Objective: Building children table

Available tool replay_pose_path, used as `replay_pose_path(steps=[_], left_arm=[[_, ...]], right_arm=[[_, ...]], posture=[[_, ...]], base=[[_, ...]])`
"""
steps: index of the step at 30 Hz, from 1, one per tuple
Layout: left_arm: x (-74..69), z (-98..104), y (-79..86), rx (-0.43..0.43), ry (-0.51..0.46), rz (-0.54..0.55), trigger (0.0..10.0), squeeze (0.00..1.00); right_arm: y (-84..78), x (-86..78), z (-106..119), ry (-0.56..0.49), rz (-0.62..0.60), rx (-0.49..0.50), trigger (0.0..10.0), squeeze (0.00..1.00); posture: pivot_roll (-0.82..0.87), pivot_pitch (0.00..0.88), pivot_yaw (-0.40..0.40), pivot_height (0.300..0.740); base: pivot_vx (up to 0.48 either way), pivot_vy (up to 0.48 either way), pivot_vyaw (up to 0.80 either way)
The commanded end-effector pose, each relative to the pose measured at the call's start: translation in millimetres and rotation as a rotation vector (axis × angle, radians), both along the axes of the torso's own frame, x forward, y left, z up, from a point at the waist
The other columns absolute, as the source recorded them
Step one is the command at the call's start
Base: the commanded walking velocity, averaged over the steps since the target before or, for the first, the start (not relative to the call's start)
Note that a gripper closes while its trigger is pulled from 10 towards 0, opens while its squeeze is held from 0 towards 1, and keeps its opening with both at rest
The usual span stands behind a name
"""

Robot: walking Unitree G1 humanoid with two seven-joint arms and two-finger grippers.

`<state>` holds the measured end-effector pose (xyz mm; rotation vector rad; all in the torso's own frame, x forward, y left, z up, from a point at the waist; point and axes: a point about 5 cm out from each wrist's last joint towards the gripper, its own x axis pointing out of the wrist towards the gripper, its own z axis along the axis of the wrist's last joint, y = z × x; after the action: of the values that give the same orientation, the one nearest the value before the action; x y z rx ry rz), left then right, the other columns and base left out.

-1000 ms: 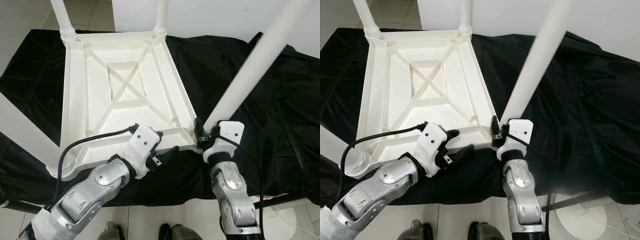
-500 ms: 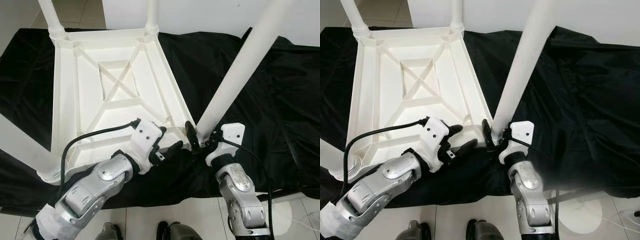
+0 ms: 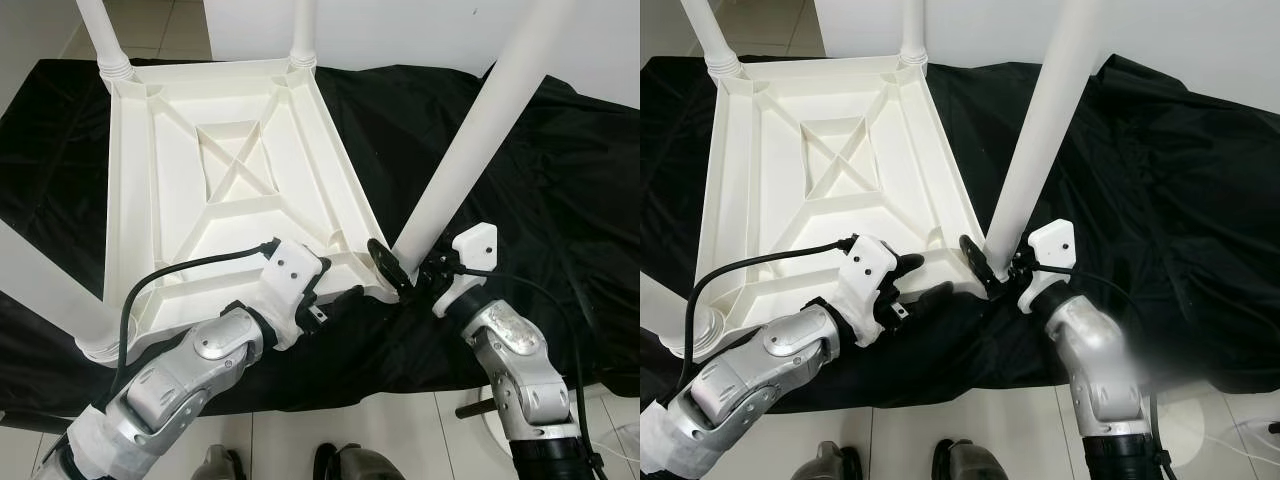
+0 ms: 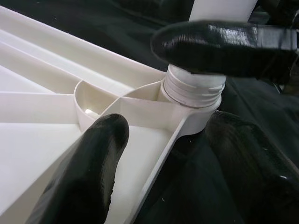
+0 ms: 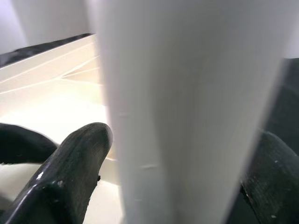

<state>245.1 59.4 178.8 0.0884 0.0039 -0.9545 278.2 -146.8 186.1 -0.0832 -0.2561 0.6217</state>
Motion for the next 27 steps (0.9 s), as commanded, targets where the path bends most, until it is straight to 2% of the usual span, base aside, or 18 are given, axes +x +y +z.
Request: replay_pose_path(steps=[1, 2, 3, 4, 7, 10, 11, 18, 20, 21, 22, 24, 26, 27], left_arm=[[-11.0, -3, -5.4, 0.023, 0.032, -0.239, 10.0, 0.0], [-11.6, -3, -5.5, 0.023, 0.034, -0.24, 10.0, 0.0], [-11.9, -3, -5.5, 0.022, 0.036, -0.241, 10.0, 0.0], [-12.7, -4, -4.4, 0.029, 0.035, -0.235, 10.0, 0.0], [-12.7, -4, -4.4, 0.029, 0.035, -0.235, 10.0, 0.0], [-14.6, -5, -1.1, 0.036, 0.039, -0.215, 10.0, 0.0], [-15.8, -5, -1.3, 0.036, 0.037, -0.214, 10.0, 0.0], [-11.8, -3, 0.8, 0.039, 0.023, -0.205, 10.0, 0.0], [-9.9, -3, 2.0, 0.043, 0.005, -0.196, 10.0, 0.0], [-9.9, -3, 2.0, 0.043, 0.005, -0.196, 10.0, 0.0], [-8.3, -3, 1.7, 0.043, -0.012, -0.19, 10.0, 0.0], [-8.3, -3, 1.7, 0.043, -0.012, -0.19, 10.0, 0.0], [-5.3, -2, -1.0, 0.026, -0.011, -0.172, 10.0, 0.0], [-5.3, -2, -1.0, 0.026, -0.011, -0.172, 10.0, 0.0]], right_arm=[[0.2, -1.1, -3, 0.012, 0.025, -0.001, 9.0, 0.0], [0.0, 0.0, -4, 0.01, 0.026, -0.008, 3.6, 0.0], [-0.1, 0.8, -5, 0.008, 0.027, -0.013, 3.6, 0.0], [1.3, -0.2, -8, 0.023, 0.034, -0.007, 0.0, 0.0], [1.3, -0.2, -8, 0.023, 0.034, -0.007, 0.0, 0.0], [3.1, -8.2, -16, 0.057, 0.027, 0.015, 0.0, 0.0], [2.0, -10.4, -17, 0.064, 0.008, 0.028, 10.0, 0.0], [4.4, -13.7, -17, 0.067, -0.071, 0.076, 10.0, 0.0], [4.4, -14.6, -19, 0.07, -0.188, 0.091, 10.0, 0.0], [4.4, -14.6, -19, 0.07, -0.188, 0.091, 10.0, 0.0], [3.8, -14.7, -20, 0.075, -0.237, 0.123, 10.0, 0.0], [3.8, -14.7, -20, 0.075, -0.237, 0.123, 10.0, 0.0], [2.7, -15.1, -22, 0.094, -0.336, 0.153, 10.0, 0.0], [2.7, -15.1, -22, 0.094, -0.336, 0.153, 10.0, 0.0]], posture=[[-0.12, 0.169, -0.05, 0.74], [-0.11, 0.171, -0.048, 0.74], [-0.11, 0.171, -0.048, 0.74], [-0.07, 0.185, -0.052, 0.74], [-0.07, 0.185, -0.052, 0.74], [-0.07, 0.18, -0.047, 0.74], [-0.06, 0.182, -0.045, 0.74], [-0.07, 0.185, -0.038, 0.74], [-0.07, 0.173, -0.04, 0.74], [-0.07, 0.173, -0.04, 0.74], [-0.07, 0.17, -0.039, 0.74], [-0.07, 0.17, -0.039, 0.74], [-0.08, 0.162, -0.053, 0.74], [-0.08, 0.162, -0.053, 0.74]], base=[[0.0, 0.0, 0.0], [0.0, 0.0, 0.0], [0.0, 0.0, 0.0], [0.0, 0.0, 0.0], [0.0, 0.0, 0.0], [0.0, 0.0, 0.0], [0.0, 0.0, 0.0], [0.0, 0.0, 0.0], [0.0, 0.0, 0.0], [0.0, 0.0, 0.0], [0.0, 0.0, 0.0], [0.0, 0.0, 0.0], [0.0, 0.0, 0.0], [0.0, 0.0, 0.0]])
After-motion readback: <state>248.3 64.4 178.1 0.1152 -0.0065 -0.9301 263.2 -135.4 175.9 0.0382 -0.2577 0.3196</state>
